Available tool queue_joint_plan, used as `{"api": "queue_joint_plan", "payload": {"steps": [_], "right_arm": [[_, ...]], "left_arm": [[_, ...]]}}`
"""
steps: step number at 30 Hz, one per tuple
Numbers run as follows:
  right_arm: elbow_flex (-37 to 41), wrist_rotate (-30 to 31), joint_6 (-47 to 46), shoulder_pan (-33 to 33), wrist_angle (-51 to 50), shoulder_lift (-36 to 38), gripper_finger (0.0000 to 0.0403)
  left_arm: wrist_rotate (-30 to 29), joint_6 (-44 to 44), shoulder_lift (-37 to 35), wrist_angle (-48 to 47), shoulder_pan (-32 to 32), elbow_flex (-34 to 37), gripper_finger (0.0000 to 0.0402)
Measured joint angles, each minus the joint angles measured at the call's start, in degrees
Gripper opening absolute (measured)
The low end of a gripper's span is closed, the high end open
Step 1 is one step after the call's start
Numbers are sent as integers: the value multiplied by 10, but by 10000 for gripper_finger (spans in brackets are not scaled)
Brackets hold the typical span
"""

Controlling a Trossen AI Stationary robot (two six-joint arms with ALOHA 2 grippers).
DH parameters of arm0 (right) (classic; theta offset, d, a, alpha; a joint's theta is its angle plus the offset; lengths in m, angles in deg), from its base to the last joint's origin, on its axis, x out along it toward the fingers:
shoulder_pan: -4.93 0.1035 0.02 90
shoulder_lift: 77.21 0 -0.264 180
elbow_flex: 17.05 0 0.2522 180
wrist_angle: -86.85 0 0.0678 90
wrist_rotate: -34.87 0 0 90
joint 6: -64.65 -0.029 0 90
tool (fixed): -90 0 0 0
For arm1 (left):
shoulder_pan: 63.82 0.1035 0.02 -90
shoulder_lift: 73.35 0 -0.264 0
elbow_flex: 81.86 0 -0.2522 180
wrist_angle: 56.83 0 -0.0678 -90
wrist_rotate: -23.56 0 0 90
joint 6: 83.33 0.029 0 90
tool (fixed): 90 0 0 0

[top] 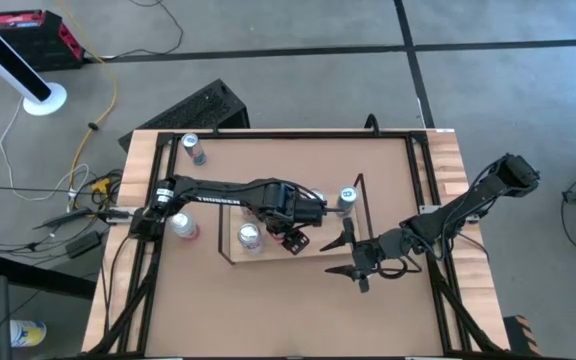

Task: Place canned beverage on shelf
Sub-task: Put the orange soda can on the shelf aligned with the other pink soda can

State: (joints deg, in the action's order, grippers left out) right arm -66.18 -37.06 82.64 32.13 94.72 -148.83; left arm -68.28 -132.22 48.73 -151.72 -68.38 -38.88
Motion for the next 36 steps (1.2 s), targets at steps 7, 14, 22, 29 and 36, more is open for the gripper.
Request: {"api": "queue_joint_plan", "payload": {"steps": [7,14,22,29,36], "right_arm": [[0,0,0,0,0,0,276],[0,0,1,0,0,0,276],[0,0,5,0,0,0,276],[0,0,5,0,0,0,276],[0,0,5,0,0,0,276]], "left_arm": [[5,-48,0,0,0,0,314],[5,-43,0,0,0,0,314],[5,-43,0,0,0,0,314],[6,-44,0,0,0,0,318],[15,-53,-2,-1,0,0,349]]}}
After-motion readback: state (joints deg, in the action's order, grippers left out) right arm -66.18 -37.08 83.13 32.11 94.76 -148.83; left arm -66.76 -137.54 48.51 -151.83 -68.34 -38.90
